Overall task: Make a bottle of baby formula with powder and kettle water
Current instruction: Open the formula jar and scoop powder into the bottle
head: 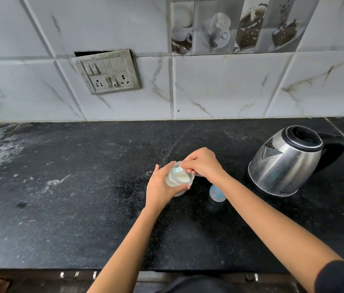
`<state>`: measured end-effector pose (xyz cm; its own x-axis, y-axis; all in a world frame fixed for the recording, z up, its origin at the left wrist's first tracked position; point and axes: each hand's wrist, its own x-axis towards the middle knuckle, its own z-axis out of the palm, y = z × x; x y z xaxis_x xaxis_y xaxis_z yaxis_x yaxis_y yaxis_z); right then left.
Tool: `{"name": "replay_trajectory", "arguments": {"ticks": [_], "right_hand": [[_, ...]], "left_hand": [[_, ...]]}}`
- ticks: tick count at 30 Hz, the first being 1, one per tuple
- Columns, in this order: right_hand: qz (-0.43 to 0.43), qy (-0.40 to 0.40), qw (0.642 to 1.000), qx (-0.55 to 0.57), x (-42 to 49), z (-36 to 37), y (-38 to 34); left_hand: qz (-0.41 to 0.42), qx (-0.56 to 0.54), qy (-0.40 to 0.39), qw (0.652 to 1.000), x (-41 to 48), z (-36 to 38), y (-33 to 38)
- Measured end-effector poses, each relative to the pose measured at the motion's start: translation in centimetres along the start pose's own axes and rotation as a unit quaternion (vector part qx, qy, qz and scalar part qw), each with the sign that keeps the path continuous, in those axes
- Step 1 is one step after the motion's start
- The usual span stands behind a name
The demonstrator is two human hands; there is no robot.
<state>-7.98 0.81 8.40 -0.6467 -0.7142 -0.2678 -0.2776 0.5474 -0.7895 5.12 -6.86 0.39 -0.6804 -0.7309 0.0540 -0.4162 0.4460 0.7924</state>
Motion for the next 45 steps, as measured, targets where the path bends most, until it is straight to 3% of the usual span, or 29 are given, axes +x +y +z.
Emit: {"name": "replay_trajectory", "arguments": {"ticks": [10, 14, 27, 45], "right_hand": [[0.04, 0.017, 0.996, 0.076, 0.1, -1.5, 1.5], [-0.003, 0.036, 0.999, 0.01, 0.0, -1.0, 2.1], [-0.096, 0.054, 0.994, -0.016, -0.6, -0.1, 2.8], [-0.12, 0.098, 0.988, 0.009, -0.9, 0.4, 3.6]], "left_hand": [[0.0, -0.069, 0.043, 0.997, -0.4, -0.2, -0.5], [-0.022, -0.088, 0.039, 0.995, -0.3, -0.1, -1.7], [-0.012, -0.11, 0.047, 0.993, -0.6, -0.2, -2.9], [0.006, -0.103, 0.046, 0.994, -1.0, -0.9, -2.8]]}}
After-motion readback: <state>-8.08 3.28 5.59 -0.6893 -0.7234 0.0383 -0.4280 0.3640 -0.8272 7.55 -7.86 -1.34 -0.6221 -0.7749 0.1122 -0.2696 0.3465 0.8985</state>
